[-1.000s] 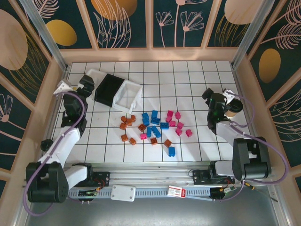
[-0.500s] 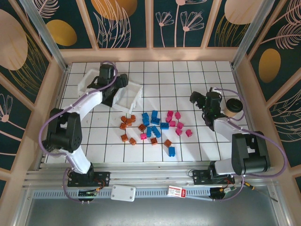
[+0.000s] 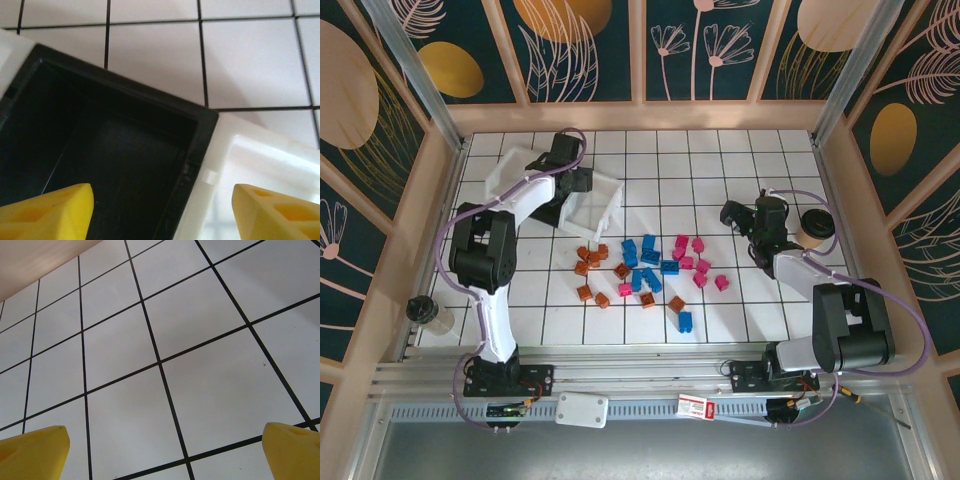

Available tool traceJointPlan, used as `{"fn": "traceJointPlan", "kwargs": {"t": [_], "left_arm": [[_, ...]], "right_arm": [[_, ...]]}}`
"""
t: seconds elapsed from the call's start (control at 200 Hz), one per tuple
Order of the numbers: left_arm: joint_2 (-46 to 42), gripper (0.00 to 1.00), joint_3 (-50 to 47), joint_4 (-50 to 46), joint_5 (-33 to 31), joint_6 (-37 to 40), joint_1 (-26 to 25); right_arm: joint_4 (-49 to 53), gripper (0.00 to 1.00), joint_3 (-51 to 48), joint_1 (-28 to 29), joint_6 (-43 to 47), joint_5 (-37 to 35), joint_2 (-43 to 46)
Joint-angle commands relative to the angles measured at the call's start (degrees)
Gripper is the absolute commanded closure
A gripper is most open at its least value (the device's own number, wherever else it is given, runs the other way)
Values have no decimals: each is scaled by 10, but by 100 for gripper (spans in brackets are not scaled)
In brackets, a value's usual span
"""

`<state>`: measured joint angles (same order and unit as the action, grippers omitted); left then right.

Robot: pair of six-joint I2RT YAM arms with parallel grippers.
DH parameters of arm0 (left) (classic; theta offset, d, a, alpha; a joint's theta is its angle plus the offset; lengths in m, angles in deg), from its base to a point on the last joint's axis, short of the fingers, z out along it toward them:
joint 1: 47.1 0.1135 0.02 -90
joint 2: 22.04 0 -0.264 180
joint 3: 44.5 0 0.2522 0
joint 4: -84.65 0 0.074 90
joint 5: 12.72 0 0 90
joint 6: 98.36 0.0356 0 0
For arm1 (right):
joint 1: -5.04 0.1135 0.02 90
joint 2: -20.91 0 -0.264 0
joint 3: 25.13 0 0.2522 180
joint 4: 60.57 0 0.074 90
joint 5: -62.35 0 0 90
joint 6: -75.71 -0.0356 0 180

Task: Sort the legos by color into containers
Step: Move the container to the top-center of the table.

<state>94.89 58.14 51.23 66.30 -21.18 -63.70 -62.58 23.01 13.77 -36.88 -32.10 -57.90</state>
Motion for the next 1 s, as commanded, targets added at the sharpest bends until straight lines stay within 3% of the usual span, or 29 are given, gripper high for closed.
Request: {"fn": "traceJointPlan", "kwargs": {"t": [0.0,0.105,0.405,0.576,0.771,0.996], "left_arm": [[24,30,27,-53,-29,14,-5],[33,33,29,-54,-19,14,-9],[71,55,66,-62,10,-5,-22],[122,80,144,-95,25,-14,-26],[181,100,260,-134,49,-32,-48],[273,100,438,-204,65,-88,-114]], "right_arm": [[10,1,5,2,13,-9,16],[11,1,2,2,14,-11,22],[17,1,-2,1,6,-15,32],[15,1,-15,1,-2,-12,47],[17,1,-28,2,-7,-13,57],[18,1,-33,2,-9,-18,59]]}}
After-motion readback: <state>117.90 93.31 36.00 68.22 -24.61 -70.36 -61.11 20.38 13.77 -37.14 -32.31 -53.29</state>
